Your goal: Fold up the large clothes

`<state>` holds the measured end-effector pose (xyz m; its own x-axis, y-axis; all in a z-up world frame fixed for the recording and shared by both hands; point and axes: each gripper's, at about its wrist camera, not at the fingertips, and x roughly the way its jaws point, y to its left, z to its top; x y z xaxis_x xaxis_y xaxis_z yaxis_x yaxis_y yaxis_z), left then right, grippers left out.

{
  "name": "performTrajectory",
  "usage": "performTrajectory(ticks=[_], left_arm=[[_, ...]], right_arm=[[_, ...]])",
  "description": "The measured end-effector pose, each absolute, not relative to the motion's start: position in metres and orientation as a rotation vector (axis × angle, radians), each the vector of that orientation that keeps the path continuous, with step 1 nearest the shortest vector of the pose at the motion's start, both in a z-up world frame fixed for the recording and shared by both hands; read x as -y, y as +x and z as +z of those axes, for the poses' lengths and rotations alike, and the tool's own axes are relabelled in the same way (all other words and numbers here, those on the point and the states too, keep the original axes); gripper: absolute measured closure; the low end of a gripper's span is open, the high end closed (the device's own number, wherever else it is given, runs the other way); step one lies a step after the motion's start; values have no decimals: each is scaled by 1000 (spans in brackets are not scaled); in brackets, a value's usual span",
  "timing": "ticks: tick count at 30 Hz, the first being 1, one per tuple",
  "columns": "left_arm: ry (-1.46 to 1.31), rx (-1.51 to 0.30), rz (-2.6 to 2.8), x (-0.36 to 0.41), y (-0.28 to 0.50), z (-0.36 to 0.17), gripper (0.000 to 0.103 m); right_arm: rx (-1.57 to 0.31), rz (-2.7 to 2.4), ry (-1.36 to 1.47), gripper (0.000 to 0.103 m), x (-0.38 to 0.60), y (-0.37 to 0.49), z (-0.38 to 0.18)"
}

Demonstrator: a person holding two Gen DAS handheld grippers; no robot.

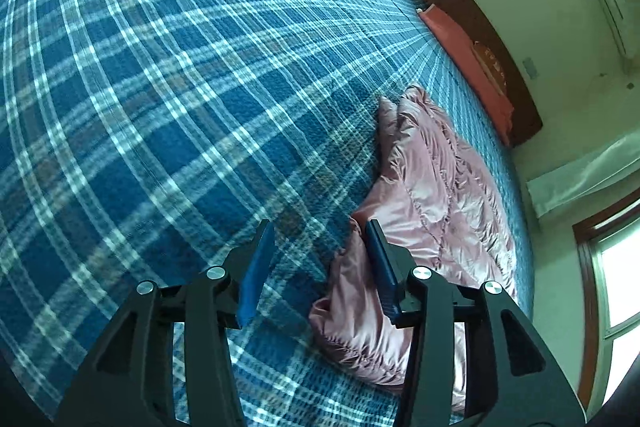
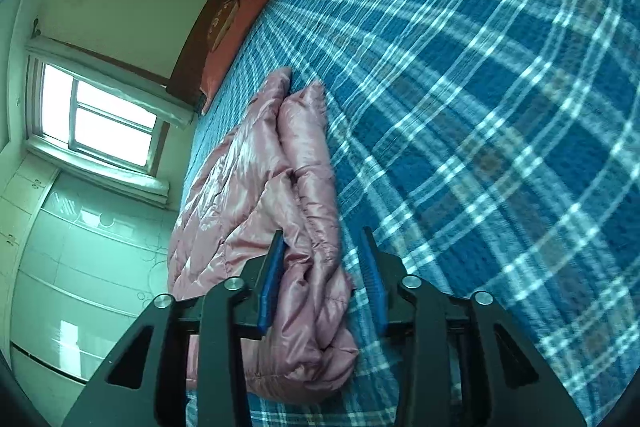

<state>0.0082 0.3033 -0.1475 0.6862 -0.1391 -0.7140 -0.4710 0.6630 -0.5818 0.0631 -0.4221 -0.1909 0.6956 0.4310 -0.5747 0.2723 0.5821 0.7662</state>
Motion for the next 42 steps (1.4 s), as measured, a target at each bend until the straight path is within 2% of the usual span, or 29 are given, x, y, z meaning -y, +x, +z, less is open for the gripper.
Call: performTrajectory(ticks=[6,13,17,23,28,36,38,39,42], left_arm=[[-729,-819,324,-317,3,-135,53],[-372,-889,470,-316,18,-115,53],[-165,-824,498,-285,20,-90,53],[-17,-766,370,-207,35,-68,53],[-31,-804,247,-154,68,-76,53],[109,-834,219,-90,111,-100,53],[142,-888,226,-84,121,-116,55],[141,-917,219,-84,125,-126,59],[148,-928,212,-83,125,-139,62]], right_arm=[[-840,20,883,60,437,55,-180],[-902,-220,564,60,439,55,-151],[-894,-246,426,60,419,63,-127],[-857,-141,276,60,352,83,-97],[-859,24,194,60,280,105,-90],[-895,150,86,60,195,139,-98],[-924,153,47,60,182,144,-110],[-952,148,24,60,176,148,-120],[-989,138,-10,60,171,156,-149]])
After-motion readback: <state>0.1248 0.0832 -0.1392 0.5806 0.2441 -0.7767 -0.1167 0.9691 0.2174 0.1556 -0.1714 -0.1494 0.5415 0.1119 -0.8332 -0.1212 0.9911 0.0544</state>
